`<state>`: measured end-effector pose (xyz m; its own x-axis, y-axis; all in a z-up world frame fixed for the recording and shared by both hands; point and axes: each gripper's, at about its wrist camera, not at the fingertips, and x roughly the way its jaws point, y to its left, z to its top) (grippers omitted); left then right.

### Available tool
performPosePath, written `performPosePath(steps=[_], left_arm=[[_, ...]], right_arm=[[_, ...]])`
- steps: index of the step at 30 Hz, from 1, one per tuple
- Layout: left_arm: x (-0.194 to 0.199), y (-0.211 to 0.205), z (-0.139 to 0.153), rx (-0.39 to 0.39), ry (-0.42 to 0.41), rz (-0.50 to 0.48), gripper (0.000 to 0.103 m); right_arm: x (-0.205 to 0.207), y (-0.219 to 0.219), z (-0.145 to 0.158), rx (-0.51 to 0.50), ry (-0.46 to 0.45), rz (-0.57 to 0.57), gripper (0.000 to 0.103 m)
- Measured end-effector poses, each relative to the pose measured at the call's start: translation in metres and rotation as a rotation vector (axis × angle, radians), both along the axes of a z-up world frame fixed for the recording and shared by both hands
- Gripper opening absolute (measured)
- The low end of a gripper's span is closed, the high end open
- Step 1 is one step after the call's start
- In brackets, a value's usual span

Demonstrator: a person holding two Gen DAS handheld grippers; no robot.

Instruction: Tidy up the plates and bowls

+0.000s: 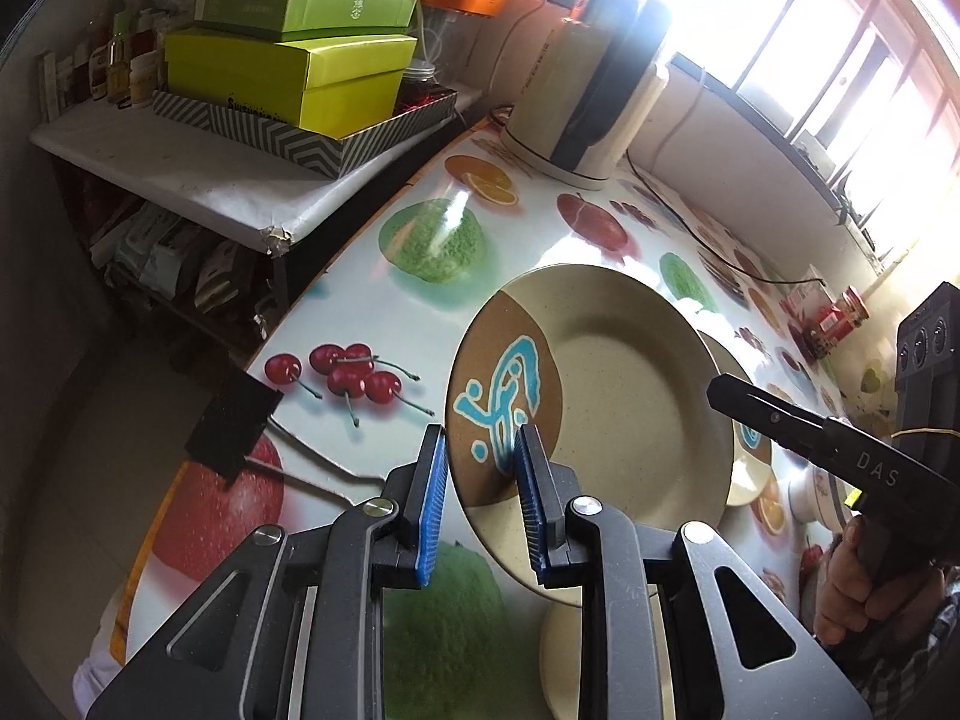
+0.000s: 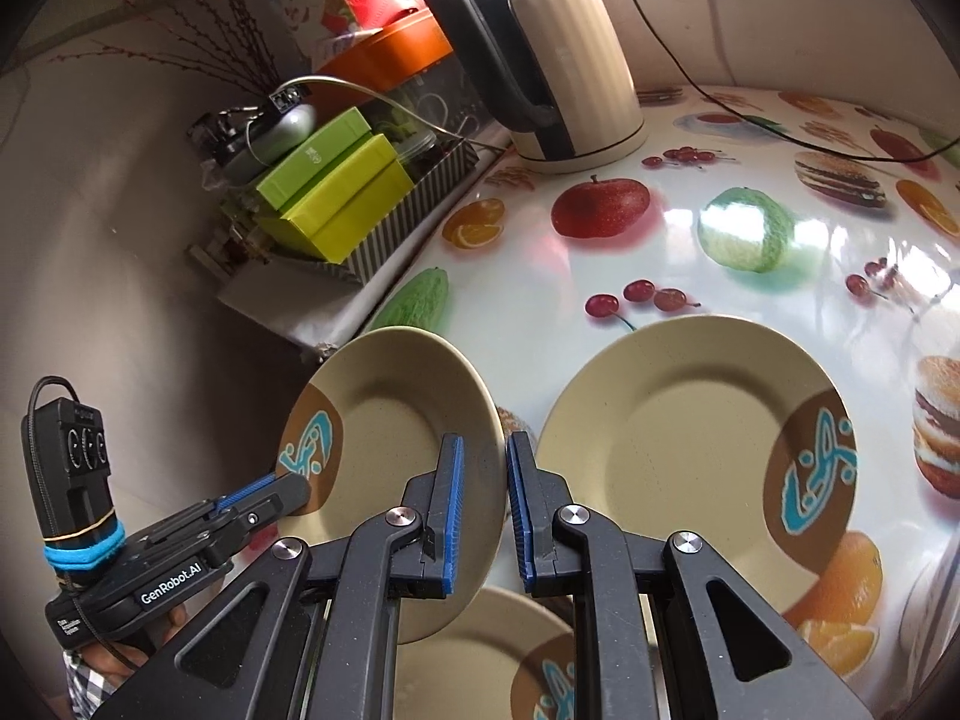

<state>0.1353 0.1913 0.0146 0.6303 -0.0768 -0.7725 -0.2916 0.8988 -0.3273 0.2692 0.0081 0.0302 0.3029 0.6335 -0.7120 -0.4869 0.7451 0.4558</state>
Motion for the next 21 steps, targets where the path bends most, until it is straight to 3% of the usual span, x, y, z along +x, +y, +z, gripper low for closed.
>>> performPosePath(steps=[21], left_arm=[[-0.036,-0.049,-0.007,0.004,0.026,-0.088,0.024]], right_arm=[[-0.06,-0.059,-0.009,0.027,0.036,-0.103,0.015]])
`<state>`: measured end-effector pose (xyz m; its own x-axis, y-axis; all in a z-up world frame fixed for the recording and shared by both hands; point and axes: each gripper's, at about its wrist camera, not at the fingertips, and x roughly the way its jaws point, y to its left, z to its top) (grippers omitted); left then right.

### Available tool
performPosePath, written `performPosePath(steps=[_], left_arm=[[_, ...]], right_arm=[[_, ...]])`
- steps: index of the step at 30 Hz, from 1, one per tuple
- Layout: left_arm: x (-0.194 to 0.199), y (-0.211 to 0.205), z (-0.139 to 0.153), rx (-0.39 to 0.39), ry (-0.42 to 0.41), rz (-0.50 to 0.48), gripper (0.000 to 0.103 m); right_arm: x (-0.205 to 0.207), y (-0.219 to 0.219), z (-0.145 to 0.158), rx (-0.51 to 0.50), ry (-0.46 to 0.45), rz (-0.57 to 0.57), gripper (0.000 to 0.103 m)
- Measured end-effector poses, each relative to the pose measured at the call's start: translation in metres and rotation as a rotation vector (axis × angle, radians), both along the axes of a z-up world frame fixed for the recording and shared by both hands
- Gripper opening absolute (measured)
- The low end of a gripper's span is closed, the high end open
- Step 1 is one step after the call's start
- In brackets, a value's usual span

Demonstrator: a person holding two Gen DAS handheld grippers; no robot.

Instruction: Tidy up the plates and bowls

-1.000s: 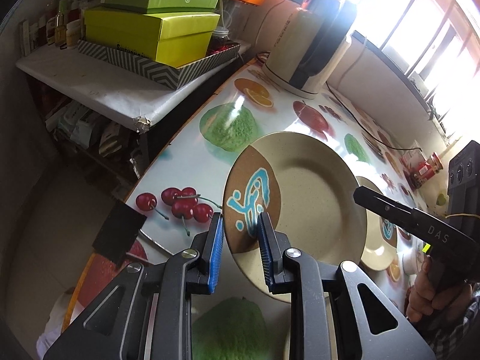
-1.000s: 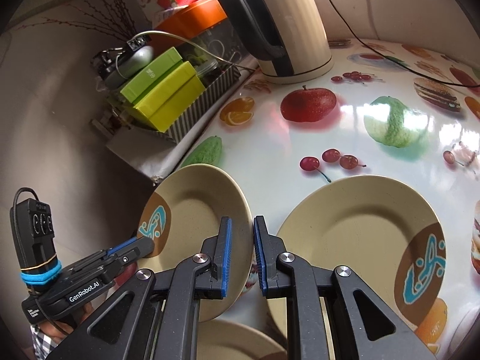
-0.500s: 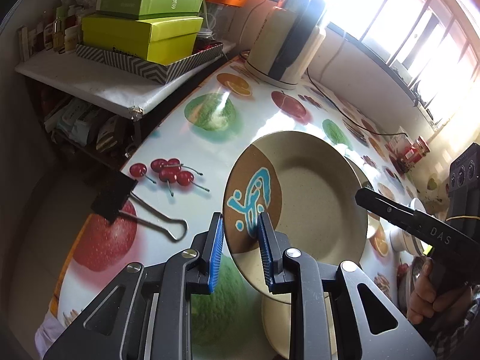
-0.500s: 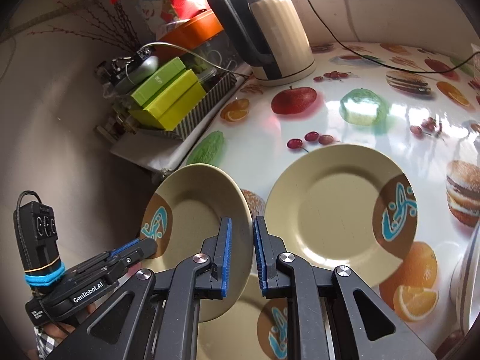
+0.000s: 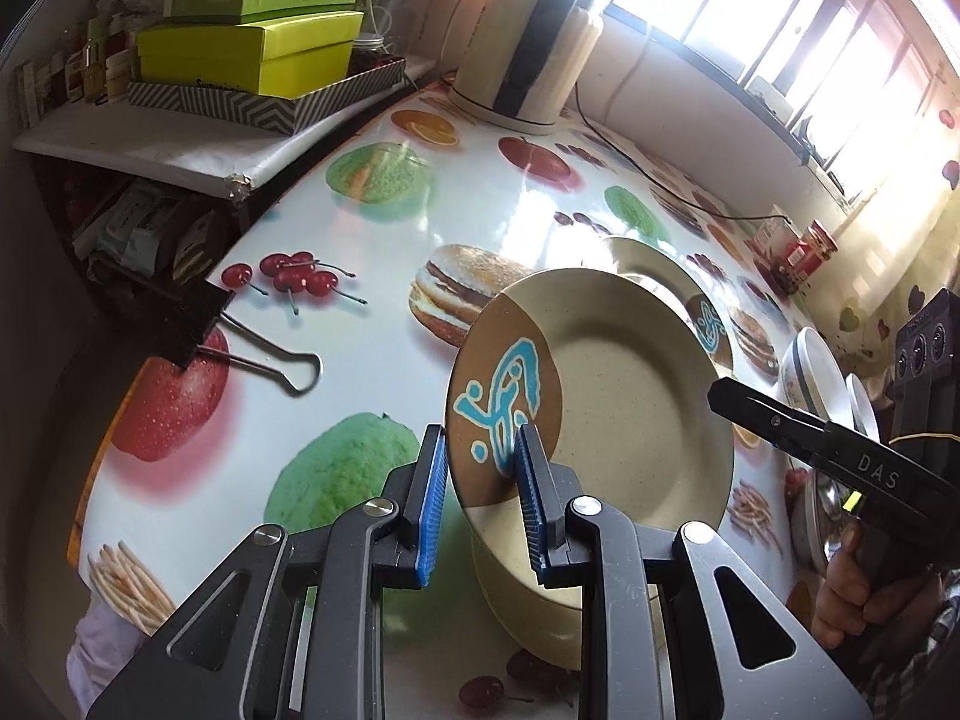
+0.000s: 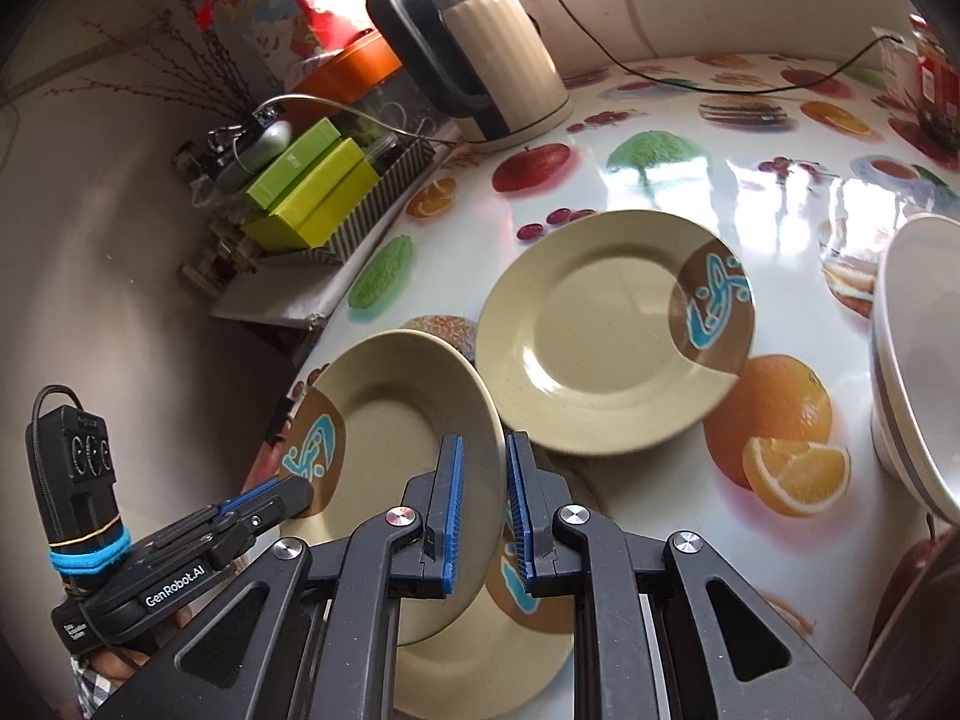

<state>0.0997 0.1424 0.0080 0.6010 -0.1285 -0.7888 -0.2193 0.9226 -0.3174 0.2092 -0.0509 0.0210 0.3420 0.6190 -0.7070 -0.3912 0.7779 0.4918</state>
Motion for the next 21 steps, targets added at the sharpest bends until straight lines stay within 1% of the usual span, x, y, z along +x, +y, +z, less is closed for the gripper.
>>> performPosePath(steps=[9,21], left_arm=[[-0.007,-0.015,-0.007,0.005,0.022,-0.028,0.024],[-0.011,-0.025,-0.012,0.023,0.048,-0.045,0.024]], right_arm=[[-0.015,-0.019,-0.007,-0.008,0.016,-0.031,0.015],[-0.028,-0.028,-0.017,-0.022,0.039,-0.047,0.015]])
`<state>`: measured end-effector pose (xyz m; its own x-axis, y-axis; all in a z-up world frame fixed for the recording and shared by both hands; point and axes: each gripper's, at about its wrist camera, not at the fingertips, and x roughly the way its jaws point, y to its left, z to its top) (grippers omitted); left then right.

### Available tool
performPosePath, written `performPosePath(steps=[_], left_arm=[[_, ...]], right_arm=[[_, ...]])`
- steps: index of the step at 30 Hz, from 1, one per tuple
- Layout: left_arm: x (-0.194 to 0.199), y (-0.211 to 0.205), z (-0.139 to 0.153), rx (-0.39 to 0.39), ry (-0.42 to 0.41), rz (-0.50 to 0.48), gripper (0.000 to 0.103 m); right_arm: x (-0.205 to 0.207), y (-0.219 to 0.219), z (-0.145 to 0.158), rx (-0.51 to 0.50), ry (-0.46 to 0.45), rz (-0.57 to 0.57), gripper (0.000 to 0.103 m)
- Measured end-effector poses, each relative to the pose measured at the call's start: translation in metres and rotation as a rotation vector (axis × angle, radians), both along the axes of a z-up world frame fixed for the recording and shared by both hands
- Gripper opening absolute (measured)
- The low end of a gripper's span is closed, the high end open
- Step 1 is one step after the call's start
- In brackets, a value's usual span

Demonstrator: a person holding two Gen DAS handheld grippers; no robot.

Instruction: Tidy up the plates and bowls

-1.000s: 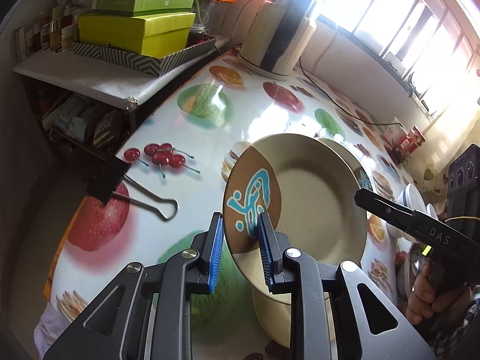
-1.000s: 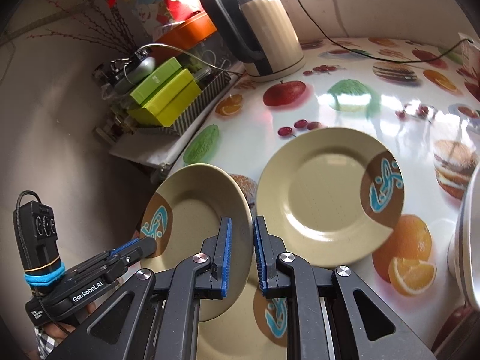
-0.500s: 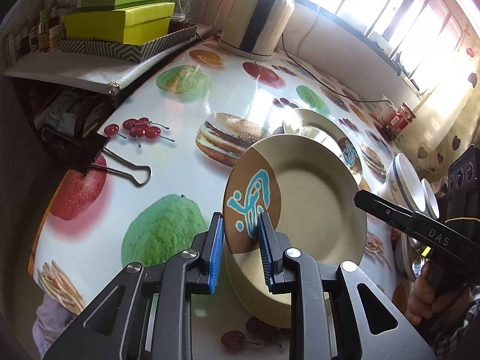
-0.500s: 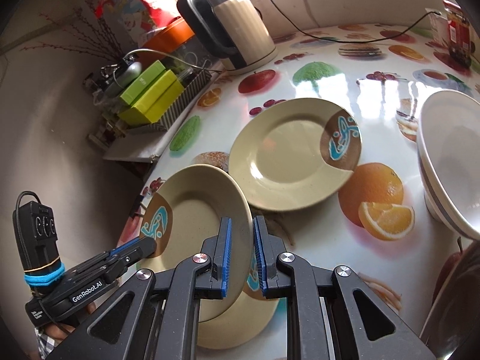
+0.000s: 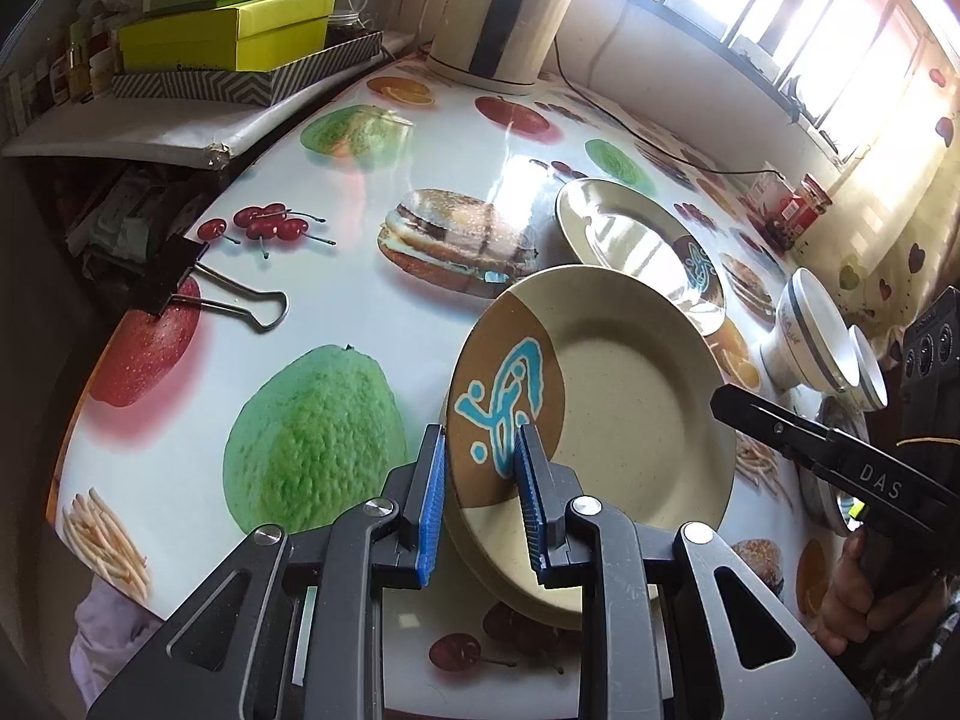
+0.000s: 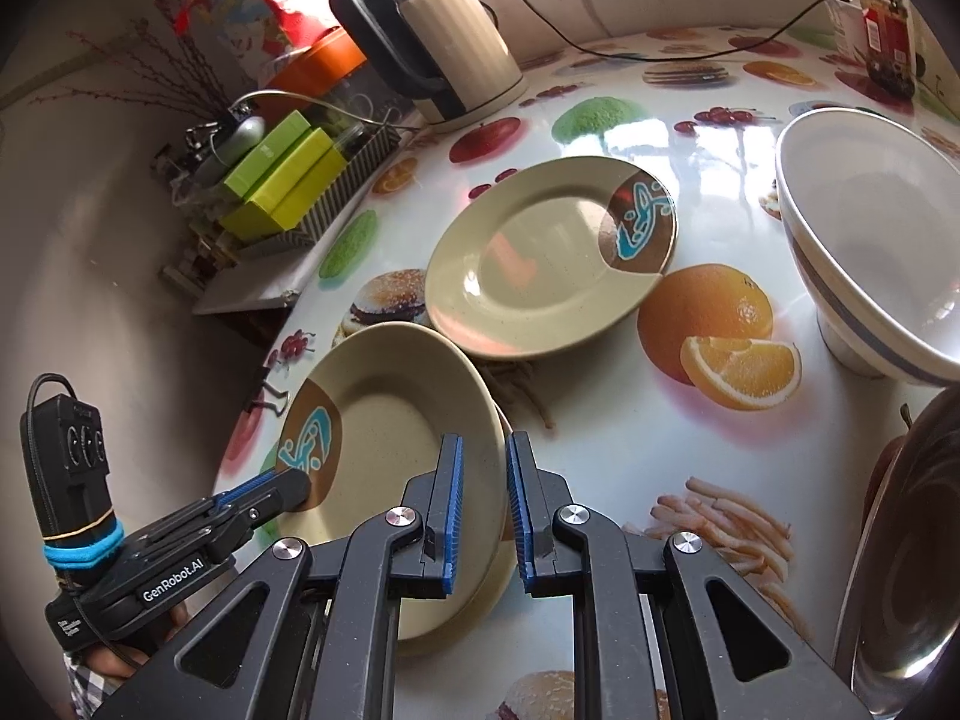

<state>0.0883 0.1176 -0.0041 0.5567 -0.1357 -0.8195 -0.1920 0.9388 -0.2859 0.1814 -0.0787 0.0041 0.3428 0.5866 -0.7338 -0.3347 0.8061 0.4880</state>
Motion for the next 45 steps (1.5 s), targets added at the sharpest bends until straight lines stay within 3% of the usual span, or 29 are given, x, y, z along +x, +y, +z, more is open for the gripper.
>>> performPosePath(steps=[36,39,45], left_arm=[[0.003,-0.008,-0.002,0.075,0.019,0.002,0.024],[0.004,-0.01,-0.001,0.089,0.021,-0.001,0.024],[0.004,-0.011,0.0,0.128,0.022,0.003,0.027]], right_arm=[[-0.013,0.001,-0.004,-0.049,-0.025,-0.003,0.017],[-0.014,0.002,-0.003,-0.059,-0.041,-0.006,0.019],[-0.016,0.002,0.0,-0.085,-0.067,-0.016,0.033]])
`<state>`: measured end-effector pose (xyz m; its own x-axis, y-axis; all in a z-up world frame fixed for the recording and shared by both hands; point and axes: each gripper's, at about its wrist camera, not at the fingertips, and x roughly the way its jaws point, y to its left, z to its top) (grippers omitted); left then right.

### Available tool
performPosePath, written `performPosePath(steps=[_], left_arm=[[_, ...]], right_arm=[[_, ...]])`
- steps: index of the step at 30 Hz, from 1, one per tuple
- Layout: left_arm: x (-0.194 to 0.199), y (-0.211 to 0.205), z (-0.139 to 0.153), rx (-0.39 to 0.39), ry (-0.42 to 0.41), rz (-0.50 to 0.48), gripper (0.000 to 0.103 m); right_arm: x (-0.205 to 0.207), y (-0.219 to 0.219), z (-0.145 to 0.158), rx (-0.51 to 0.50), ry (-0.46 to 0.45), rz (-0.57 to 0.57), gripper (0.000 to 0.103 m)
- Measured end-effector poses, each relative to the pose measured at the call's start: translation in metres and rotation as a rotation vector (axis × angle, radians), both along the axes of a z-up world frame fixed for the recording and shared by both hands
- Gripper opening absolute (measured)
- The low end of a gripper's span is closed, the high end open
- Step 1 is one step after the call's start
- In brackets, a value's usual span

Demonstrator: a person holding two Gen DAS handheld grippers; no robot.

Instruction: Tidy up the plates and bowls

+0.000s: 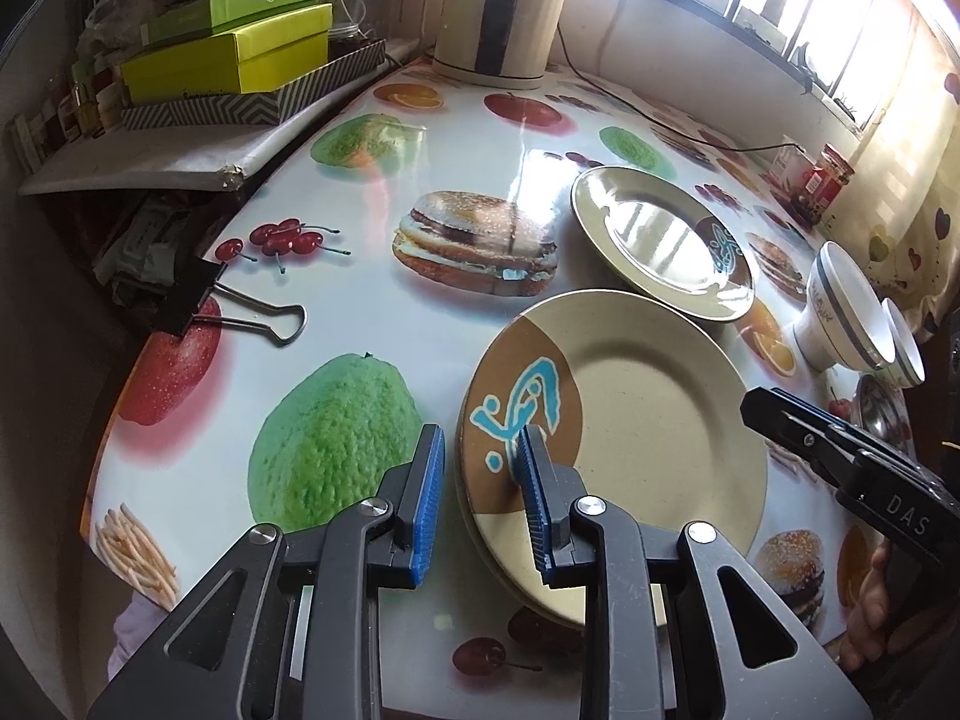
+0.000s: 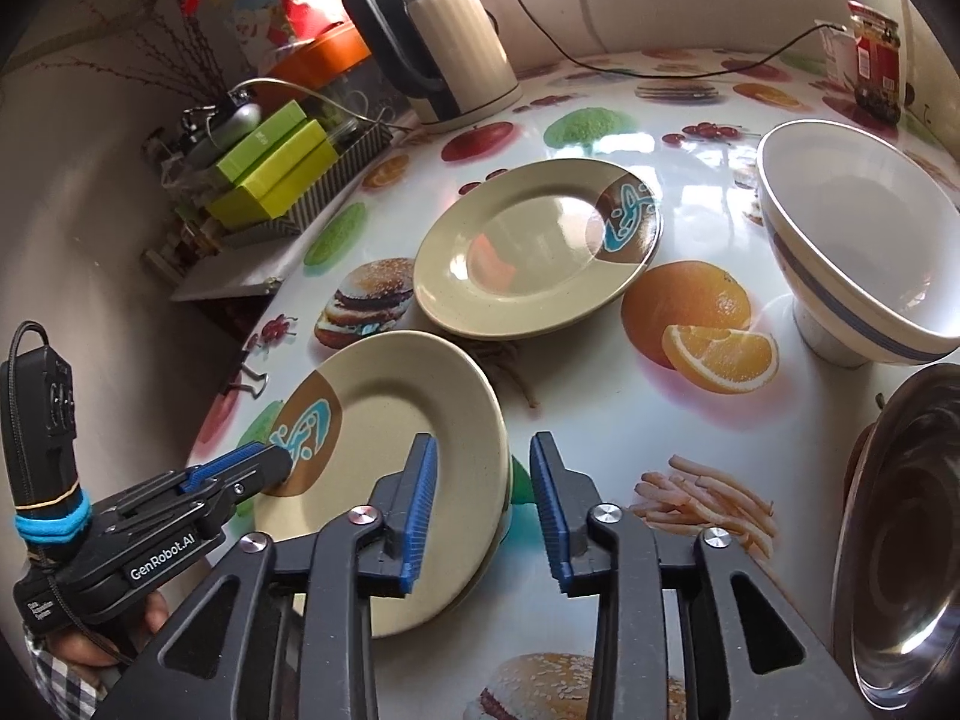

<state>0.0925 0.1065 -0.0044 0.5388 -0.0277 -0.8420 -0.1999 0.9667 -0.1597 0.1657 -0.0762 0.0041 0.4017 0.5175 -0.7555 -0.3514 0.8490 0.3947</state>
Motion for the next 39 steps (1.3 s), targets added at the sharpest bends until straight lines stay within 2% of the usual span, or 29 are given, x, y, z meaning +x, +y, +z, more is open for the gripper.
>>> performPosePath(steps=[5,10,15,21,29,34,39], left_arm=[[0.002,0.002,0.005,0.033,-0.019,0.004,0.027],[0.005,0.003,0.015,0.077,-0.06,0.001,0.028],[0.011,0.004,0.024,0.096,-0.093,-0.012,0.035],[0.023,0.006,0.033,0.082,-0.119,-0.038,0.042],[0.047,0.003,0.039,0.055,-0.126,-0.099,0.043],[0.066,0.008,0.04,-0.019,-0.113,-0.109,0.043],[0.082,0.01,0.039,-0.044,-0.117,-0.107,0.043]], right_arm=[[0.001,-0.001,0.003,-0.012,-0.015,-0.012,0.037],[0.0,0.0,0.01,-0.043,-0.054,-0.026,0.048],[0.003,-0.002,0.018,-0.048,-0.077,-0.051,0.052],[0.006,-0.001,0.028,-0.067,-0.109,-0.084,0.056],[0.021,-0.001,0.029,-0.077,-0.101,-0.131,0.059],[0.032,-0.008,0.03,-0.066,-0.096,-0.178,0.06],[0.048,-0.015,0.026,-0.058,-0.078,-0.195,0.06]])
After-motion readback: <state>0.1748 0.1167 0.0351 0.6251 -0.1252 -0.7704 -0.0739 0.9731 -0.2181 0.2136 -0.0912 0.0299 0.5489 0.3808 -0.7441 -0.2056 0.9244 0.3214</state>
